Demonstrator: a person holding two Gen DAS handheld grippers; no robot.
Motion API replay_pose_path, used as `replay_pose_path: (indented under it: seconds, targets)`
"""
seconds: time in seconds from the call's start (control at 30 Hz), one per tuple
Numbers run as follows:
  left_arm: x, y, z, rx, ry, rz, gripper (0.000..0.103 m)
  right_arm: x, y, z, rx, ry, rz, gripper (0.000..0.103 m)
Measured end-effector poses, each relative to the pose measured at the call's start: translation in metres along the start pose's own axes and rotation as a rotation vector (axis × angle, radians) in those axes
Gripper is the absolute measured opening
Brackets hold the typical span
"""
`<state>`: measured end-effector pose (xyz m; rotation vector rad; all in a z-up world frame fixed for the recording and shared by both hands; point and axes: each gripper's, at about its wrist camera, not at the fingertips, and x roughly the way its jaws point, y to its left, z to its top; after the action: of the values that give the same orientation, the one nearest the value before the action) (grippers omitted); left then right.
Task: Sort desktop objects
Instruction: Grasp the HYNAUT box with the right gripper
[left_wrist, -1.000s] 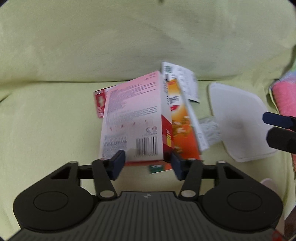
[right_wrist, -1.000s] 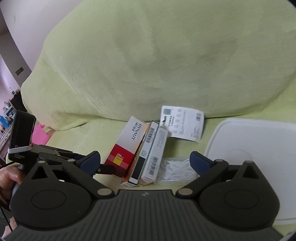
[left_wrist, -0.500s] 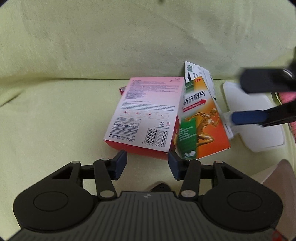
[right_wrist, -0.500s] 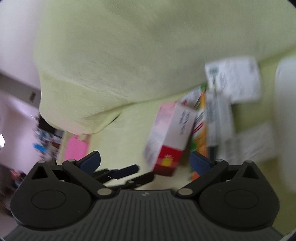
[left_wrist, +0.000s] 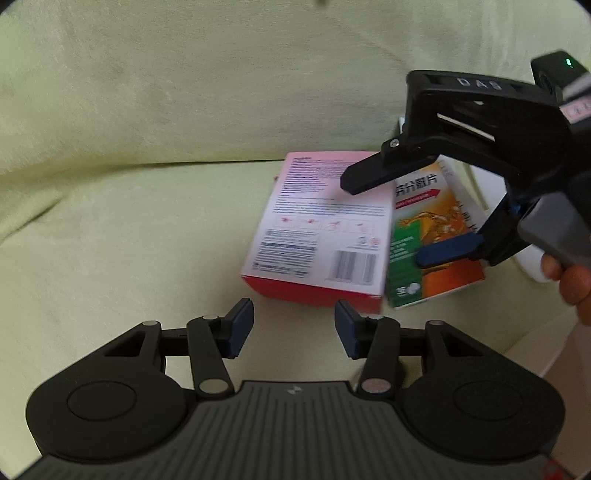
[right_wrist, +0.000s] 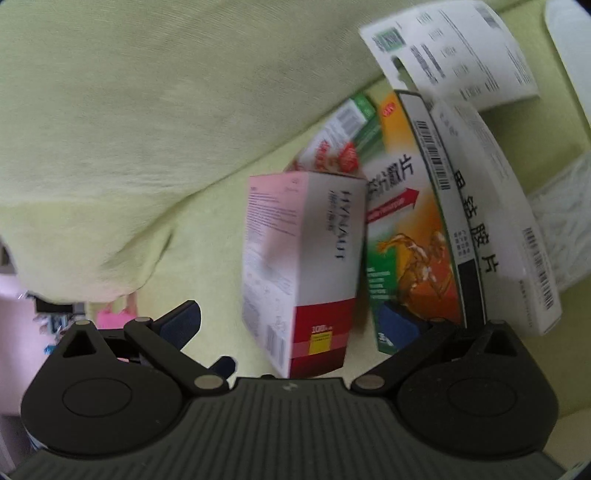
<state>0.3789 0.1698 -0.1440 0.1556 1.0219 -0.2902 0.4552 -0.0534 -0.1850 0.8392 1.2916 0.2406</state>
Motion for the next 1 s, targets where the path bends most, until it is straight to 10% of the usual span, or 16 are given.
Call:
replay_pose_path:
  seconds: [0.33, 0.53, 0.67, 1.0]
  targets:
    - [0.033, 0.003, -0.007, 0.218, -0.038, 0.037, 0.054, 0.025, 0.027, -0.009, -0.157, -0.004, -0.057, 0.091]
    - [0.051, 0.011, -0.007, 0.198, -0.043, -0.008, 0.054, 0.041, 0.044, -0.014, -0.270, 0.000, -0.087, 0.083]
    - [0.053, 0.013, -0.009, 0.189, -0.048, -0.029, 0.053, 0.051, 0.055, -0.018, -0.345, 0.003, -0.107, 0.055]
    - [0.048, 0.025, -0.016, 0.163, -0.053, -0.060, 0.053, 0.077, 0.084, -0.027, -0.532, 0.009, -0.157, 0.052]
